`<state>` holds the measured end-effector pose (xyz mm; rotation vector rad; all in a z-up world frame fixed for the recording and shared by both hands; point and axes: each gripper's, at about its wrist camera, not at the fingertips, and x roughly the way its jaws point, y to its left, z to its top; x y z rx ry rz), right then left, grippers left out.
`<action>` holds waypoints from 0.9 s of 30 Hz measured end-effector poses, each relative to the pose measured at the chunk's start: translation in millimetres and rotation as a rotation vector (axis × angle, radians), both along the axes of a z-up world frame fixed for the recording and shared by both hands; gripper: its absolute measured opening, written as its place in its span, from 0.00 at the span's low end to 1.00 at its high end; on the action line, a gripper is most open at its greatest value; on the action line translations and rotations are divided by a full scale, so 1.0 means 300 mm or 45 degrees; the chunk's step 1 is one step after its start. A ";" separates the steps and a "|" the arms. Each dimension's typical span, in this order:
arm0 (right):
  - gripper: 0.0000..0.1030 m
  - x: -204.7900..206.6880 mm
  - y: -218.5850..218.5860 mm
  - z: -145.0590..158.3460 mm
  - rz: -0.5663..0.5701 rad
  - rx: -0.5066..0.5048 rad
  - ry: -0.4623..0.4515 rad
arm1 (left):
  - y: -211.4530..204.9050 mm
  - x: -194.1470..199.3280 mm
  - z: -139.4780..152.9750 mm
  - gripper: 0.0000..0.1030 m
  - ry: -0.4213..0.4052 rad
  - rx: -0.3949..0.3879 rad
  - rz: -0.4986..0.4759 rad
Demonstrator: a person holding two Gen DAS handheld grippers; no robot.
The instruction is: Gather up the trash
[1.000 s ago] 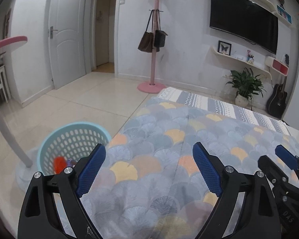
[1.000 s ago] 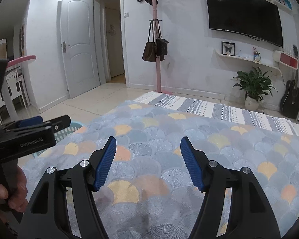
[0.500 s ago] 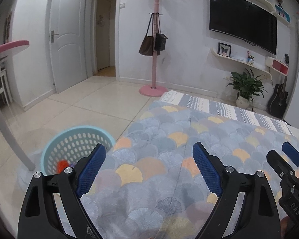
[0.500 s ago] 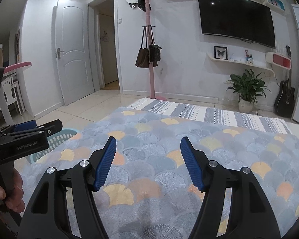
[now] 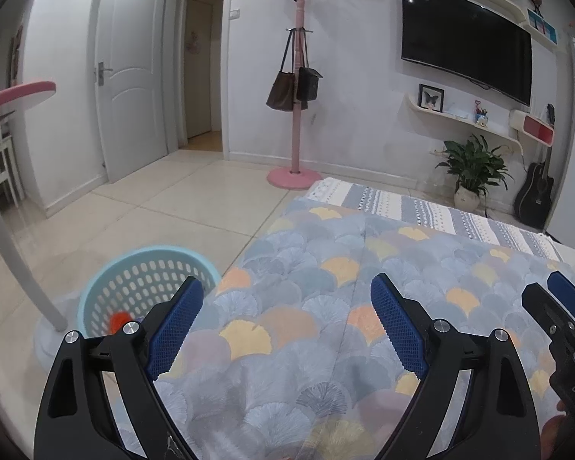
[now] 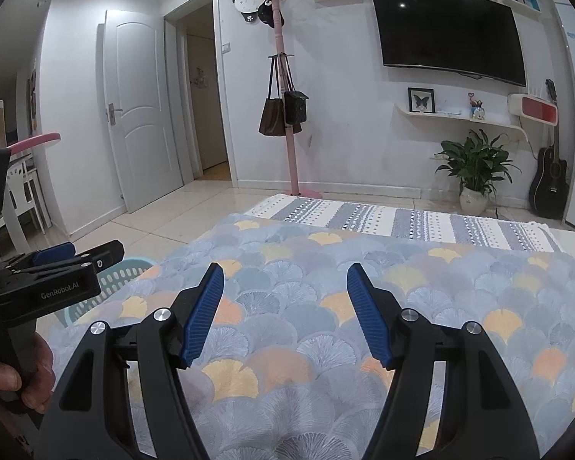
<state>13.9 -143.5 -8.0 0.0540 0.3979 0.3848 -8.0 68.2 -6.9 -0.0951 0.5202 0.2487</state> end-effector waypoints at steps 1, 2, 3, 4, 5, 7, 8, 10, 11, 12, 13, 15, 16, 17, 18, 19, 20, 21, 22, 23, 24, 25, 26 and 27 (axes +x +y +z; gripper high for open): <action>0.61 -0.001 -0.001 0.000 0.001 -0.001 -0.001 | 0.001 -0.001 0.001 0.88 0.000 -0.002 -0.001; 0.61 -0.001 0.001 0.001 0.001 -0.003 -0.002 | 0.002 -0.001 0.002 0.89 -0.002 0.000 0.003; 0.61 -0.001 0.003 0.001 0.001 -0.006 -0.002 | -0.001 -0.004 0.005 0.90 -0.010 0.013 0.013; 0.61 -0.003 0.006 0.000 0.004 -0.007 -0.002 | -0.003 -0.007 0.008 0.90 -0.018 0.022 0.014; 0.61 -0.003 0.007 0.000 0.006 -0.007 -0.002 | -0.004 -0.008 0.010 0.91 -0.023 0.026 0.011; 0.61 -0.002 0.011 0.001 0.007 -0.012 -0.004 | -0.013 -0.010 0.013 0.91 -0.027 0.040 0.009; 0.61 -0.004 0.011 0.001 0.008 -0.014 -0.006 | -0.015 -0.010 0.013 0.91 -0.027 0.044 0.007; 0.61 -0.006 0.013 0.001 0.009 -0.017 -0.008 | -0.016 -0.011 0.015 0.91 -0.029 0.048 0.002; 0.61 -0.007 0.014 0.002 0.009 -0.019 -0.010 | -0.016 -0.011 0.015 0.91 -0.030 0.050 0.004; 0.61 -0.008 0.015 0.002 0.009 -0.020 -0.011 | -0.016 -0.012 0.015 0.91 -0.030 0.048 0.003; 0.61 -0.008 0.014 0.002 0.009 -0.021 -0.012 | -0.015 -0.011 0.015 0.91 -0.031 0.046 0.005; 0.61 -0.007 0.015 0.001 0.010 -0.025 -0.012 | -0.012 -0.011 0.016 0.92 -0.031 0.044 0.011; 0.61 -0.008 0.016 0.001 0.009 -0.027 -0.012 | -0.014 -0.012 0.015 0.92 -0.031 0.045 0.015; 0.61 -0.008 0.018 0.001 0.008 -0.031 -0.013 | -0.013 -0.011 0.013 0.92 -0.028 0.051 0.022; 0.61 -0.010 0.019 0.002 0.007 -0.037 -0.016 | -0.012 -0.012 0.012 0.92 -0.026 0.058 0.026; 0.61 -0.012 0.021 0.003 0.007 -0.038 -0.018 | -0.012 -0.012 0.011 0.92 -0.025 0.066 0.032; 0.61 -0.013 0.022 0.003 0.007 -0.039 -0.019 | -0.011 -0.010 0.010 0.92 -0.026 0.076 0.040; 0.61 -0.014 0.024 0.003 0.005 -0.041 -0.019 | -0.010 -0.009 0.011 0.92 -0.025 0.080 0.045; 0.61 -0.014 0.025 0.003 0.004 -0.042 -0.018 | -0.011 -0.009 0.010 0.92 -0.021 0.084 0.048; 0.61 -0.014 0.026 0.001 0.002 -0.043 -0.015 | -0.009 -0.006 0.008 0.92 -0.014 0.088 0.051; 0.61 -0.013 0.025 0.001 0.002 -0.044 -0.012 | -0.008 -0.006 0.006 0.92 -0.011 0.088 0.053; 0.61 -0.011 0.027 -0.001 0.002 -0.046 -0.009 | -0.006 -0.005 0.006 0.92 -0.010 0.088 0.055; 0.61 -0.009 0.028 -0.003 0.003 -0.049 -0.005 | -0.002 -0.005 0.007 0.92 -0.009 0.087 0.056; 0.61 -0.008 0.030 -0.006 0.001 -0.054 -0.003 | -0.001 -0.006 0.008 0.92 -0.009 0.085 0.057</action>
